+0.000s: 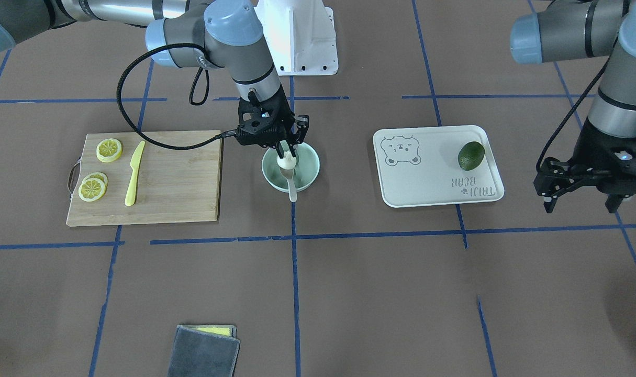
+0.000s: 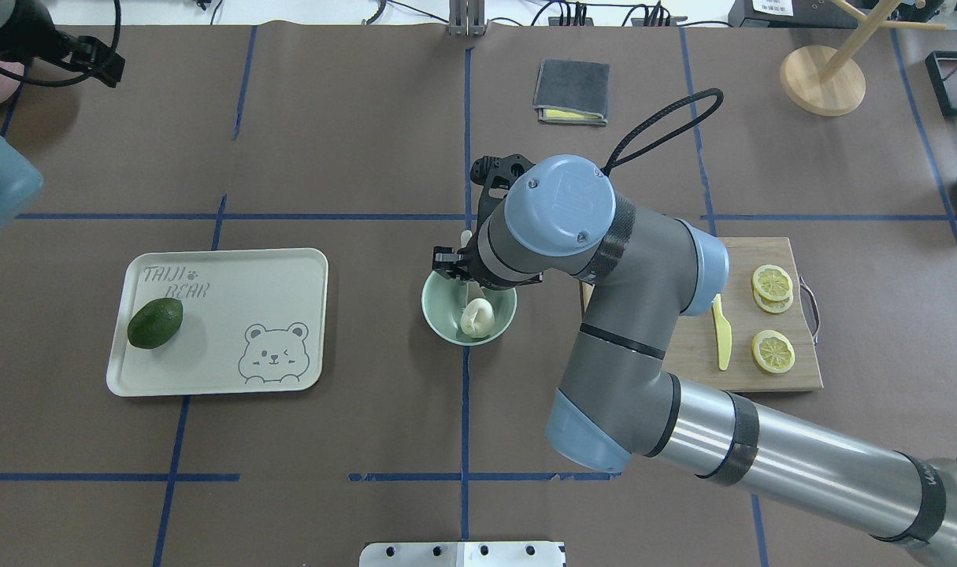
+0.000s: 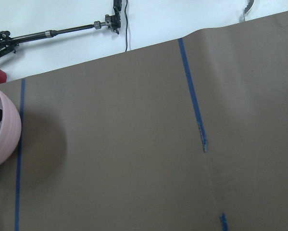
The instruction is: Put spoon and bun in bowl
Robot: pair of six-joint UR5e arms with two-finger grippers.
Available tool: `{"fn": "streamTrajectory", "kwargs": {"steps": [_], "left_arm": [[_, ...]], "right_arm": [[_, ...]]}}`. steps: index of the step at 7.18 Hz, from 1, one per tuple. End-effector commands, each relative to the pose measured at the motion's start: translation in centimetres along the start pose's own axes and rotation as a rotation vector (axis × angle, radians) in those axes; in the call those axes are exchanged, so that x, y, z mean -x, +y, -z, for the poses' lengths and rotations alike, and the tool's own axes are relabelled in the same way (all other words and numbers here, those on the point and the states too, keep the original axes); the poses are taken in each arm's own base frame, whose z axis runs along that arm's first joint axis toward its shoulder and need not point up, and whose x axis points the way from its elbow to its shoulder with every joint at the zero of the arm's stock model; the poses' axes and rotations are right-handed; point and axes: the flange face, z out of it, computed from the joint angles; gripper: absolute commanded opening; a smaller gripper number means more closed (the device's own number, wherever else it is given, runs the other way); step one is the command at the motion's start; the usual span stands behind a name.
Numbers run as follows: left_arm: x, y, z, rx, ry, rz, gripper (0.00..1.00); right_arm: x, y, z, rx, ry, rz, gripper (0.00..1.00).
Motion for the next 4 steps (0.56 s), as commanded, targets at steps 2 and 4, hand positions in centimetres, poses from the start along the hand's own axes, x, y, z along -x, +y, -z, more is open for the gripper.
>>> {"fn": "streamTrajectory", "kwargs": {"steps": [2, 4], "left_arm": [[8.4, 1.0, -0.2, 0.039, -0.02, -0.104, 1.0], [14.4, 2.8, -1.1, 0.103, 0.034, -0.136, 1.0]], "right_arm": [[0.2, -1.2, 1.5, -0.011, -0.011, -0.01, 1.0], [-2.3, -2.6, 5.1, 0.016, 0.097, 0.026, 1.0]]}}
